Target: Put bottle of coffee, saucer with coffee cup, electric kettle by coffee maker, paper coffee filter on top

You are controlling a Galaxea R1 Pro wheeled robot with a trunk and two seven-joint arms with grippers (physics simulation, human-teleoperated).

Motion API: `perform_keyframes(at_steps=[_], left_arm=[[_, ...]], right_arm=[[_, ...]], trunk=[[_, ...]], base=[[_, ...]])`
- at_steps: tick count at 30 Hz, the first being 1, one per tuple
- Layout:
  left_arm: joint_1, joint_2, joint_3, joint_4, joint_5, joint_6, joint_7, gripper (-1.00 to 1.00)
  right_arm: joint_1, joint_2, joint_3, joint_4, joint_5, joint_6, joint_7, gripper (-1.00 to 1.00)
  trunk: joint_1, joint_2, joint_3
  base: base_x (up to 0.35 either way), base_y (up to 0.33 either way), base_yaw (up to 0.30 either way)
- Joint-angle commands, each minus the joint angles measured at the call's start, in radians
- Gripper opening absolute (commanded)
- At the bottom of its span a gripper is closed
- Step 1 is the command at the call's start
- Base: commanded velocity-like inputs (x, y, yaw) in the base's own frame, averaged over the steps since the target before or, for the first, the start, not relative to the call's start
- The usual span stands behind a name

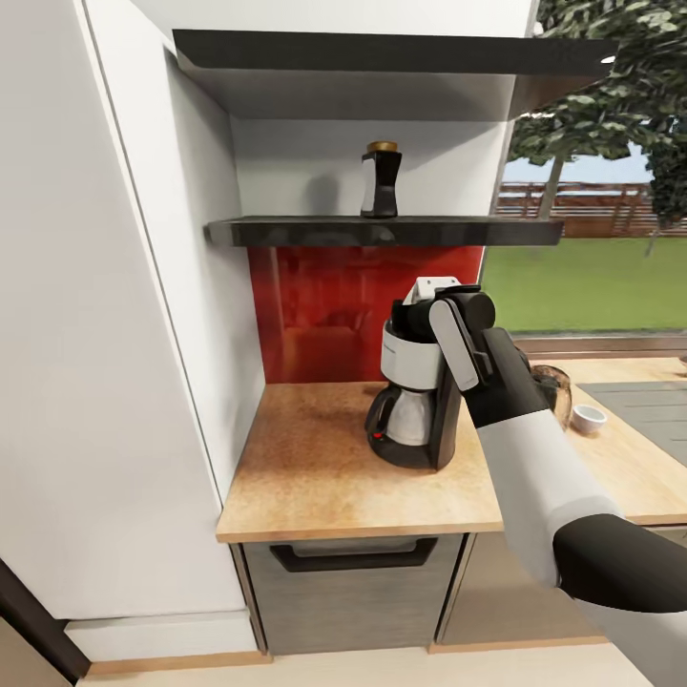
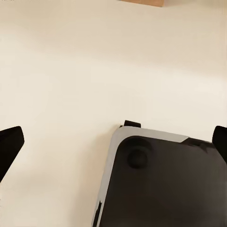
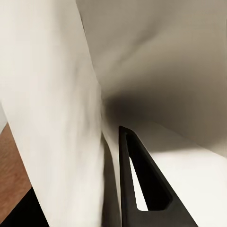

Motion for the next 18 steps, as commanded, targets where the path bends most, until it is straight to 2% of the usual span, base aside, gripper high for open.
perform_keyframes(at_steps=[1,6,12,18], left_arm=[[0.0,0.0,0.003,-0.002,-0.001,-0.001,0.001,1.0],[0.0,0.0,0.003,-0.002,-0.002,-0.001,0.001,1.0],[0.001,0.0,0.003,-0.002,-0.001,-0.001,0.001,1.0],[0.0,0.0,0.003,-0.002,-0.001,-0.001,0.001,1.0]], right_arm=[[-0.001,0.0,0.001,0.0,-0.011,0.002,-0.011,-1.0],[-0.001,0.0,0.001,0.0,-0.011,0.002,-0.011,-1.0],[-0.001,0.0,0.001,0.0,-0.011,0.002,-0.011,-1.0],[-0.001,0.0,0.001,0.0,-0.011,0.002,-0.011,-1.0]], trunk=[[0.001,-0.002,-0.002],[0.001,-0.002,-0.005],[0.001,-0.002,-0.012],[0.001,-0.002,-0.013]], base=[[0.002,0.001,0.0],[0.02,0.0,-0.009],[0.173,0.0,-0.044],[0.038,0.0,-0.003]])
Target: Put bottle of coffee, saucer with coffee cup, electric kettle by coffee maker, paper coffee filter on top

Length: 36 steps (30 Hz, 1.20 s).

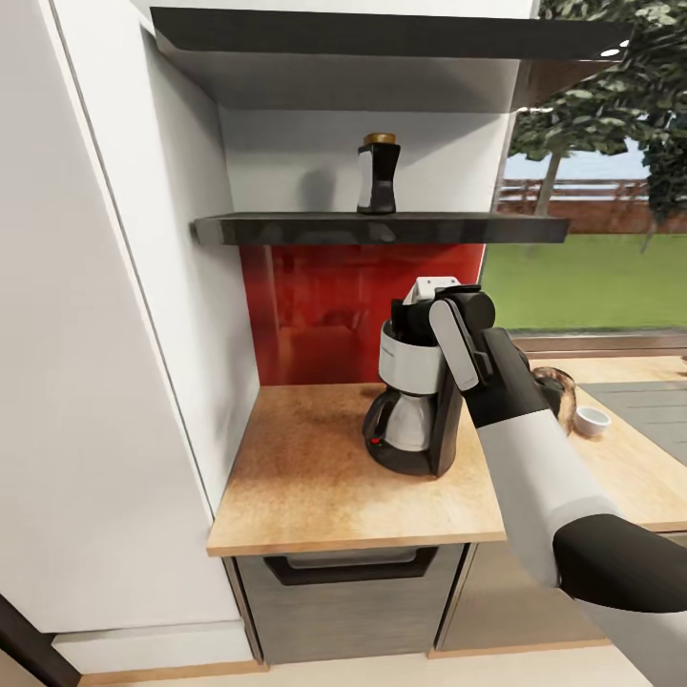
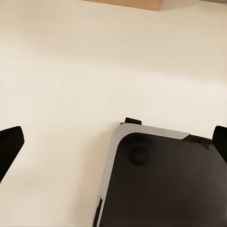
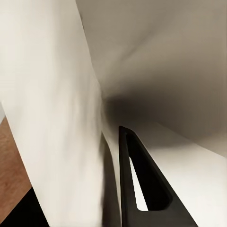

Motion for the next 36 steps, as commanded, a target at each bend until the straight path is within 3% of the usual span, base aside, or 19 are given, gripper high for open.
perform_keyframes(at_steps=[1,10,11,36], left_arm=[[0.0,0.0,0.003,-0.002,-0.001,-0.001,0.001,1.0],[0.0,0.0,0.003,-0.002,-0.001,-0.001,0.001,1.0],[0.0,0.0,0.003,-0.002,-0.001,-0.001,0.001,1.0],[0.0,0.0,0.003,-0.002,-0.001,-0.001,0.001,1.0]], right_arm=[[-0.001,0.0,0.001,0.0,-0.011,0.002,-0.011,-1.0],[-0.001,0.0,0.001,0.0,-0.011,0.002,-0.011,-1.0],[-0.001,0.0,0.001,0.0,-0.011,0.002,-0.011,1.0],[-0.001,0.0,0.001,0.015,-0.011,0.002,-0.011,1.0]], trunk=[[0.001,-0.002,-0.002],[0.001,-0.002,-0.002],[0.001,-0.002,-0.002],[0.001,-0.002,-0.002]], base=[[0.004,0.0,0.0],[0.0,0.0,0.0],[0.0,0.0,0.0],[0.005,0.003,0.0]])
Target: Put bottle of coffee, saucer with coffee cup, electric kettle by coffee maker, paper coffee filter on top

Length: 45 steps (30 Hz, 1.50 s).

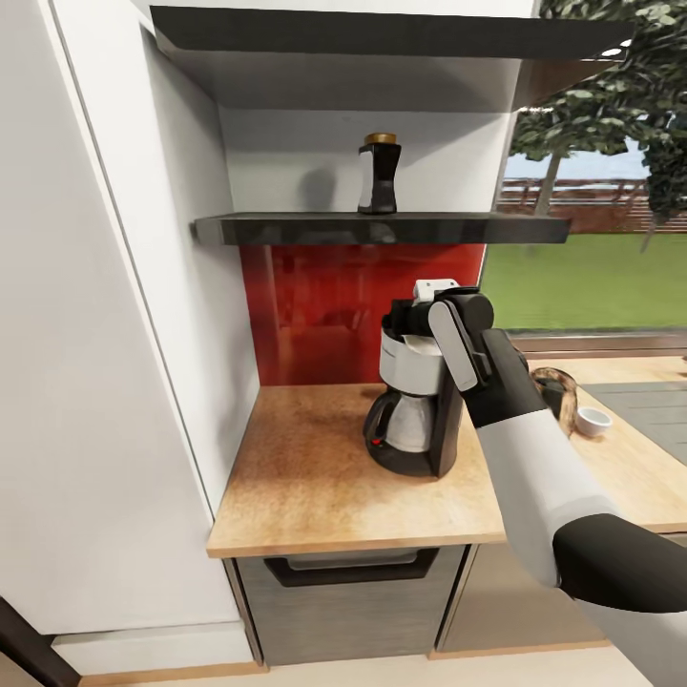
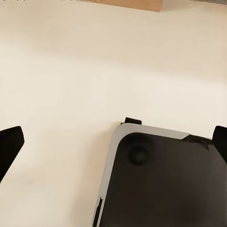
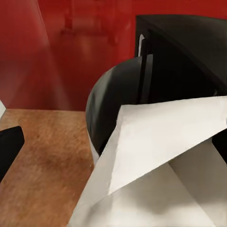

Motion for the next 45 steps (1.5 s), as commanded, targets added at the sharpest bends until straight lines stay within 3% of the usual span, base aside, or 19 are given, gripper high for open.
perform_keyframes(at_steps=[1,30,45], left_arm=[[0.0,0.0,0.003,-0.002,-0.001,-0.001,0.001,1.0],[0.0,0.0,0.002,-0.002,-0.001,-0.001,0.001,1.0],[0.0,0.0,0.002,-0.002,-0.001,-0.001,0.001,1.0]], right_arm=[[-0.001,0.0,0.001,0.0,-0.01,0.002,-0.01,1.0],[-0.001,0.0,0.001,0.0,-0.009,0.002,-0.01,1.0],[-0.001,0.0,0.001,0.0,-0.009,0.002,-0.01,1.0]], trunk=[[0.001,-0.002,-0.002],[0.001,-0.002,-0.002],[0.001,-0.002,0.012]], base=[[0.115,0.056,0.0],[0.051,0.038,-0.001],[0.0,0.0,-0.163]])
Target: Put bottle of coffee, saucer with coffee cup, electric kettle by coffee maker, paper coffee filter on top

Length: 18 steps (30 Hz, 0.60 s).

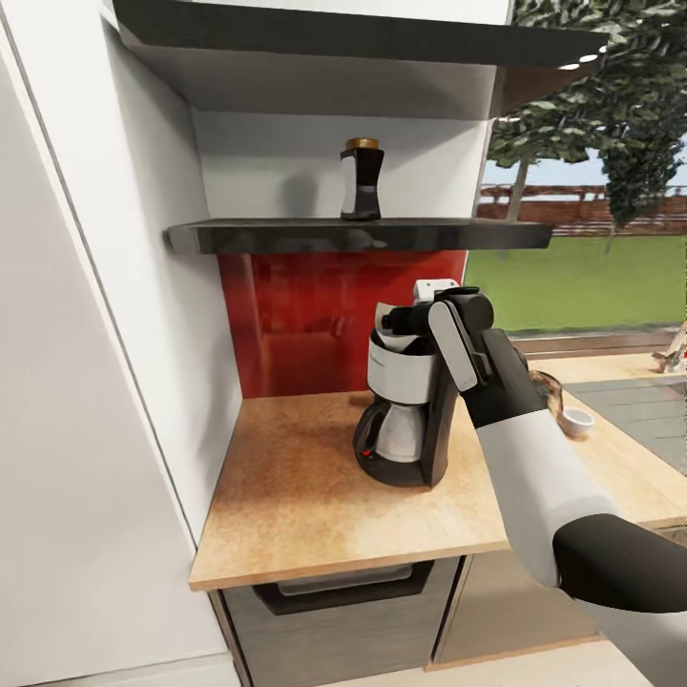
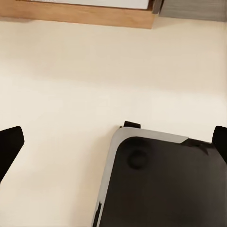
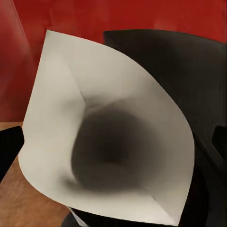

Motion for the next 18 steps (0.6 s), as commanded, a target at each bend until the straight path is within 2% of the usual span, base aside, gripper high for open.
perform_keyframes(at_steps=[1,7,18], left_arm=[[0.0,0.0,0.003,-0.002,-0.001,-0.001,0.001,1.0],[0.001,0.0,0.003,-0.002,-0.001,-0.001,0.001,1.0],[0.001,0.0,0.004,-0.002,-0.001,-0.001,0.001,1.0]], right_arm=[[-0.001,0.0,0.001,0.0,-0.01,0.002,-0.01,1.0],[-0.001,0.0,0.001,0.0,-0.01,0.002,-0.01,1.0],[-0.001,0.0,0.001,0.0,-0.01,0.002,-0.01,1.0]], trunk=[[0.001,-0.002,-0.002],[0.001,-0.002,-0.001],[0.001,-0.002,0.015]], base=[[0.0,0.0,-0.033],[0.0,0.0,-0.005],[0.0,0.0,0.0]])
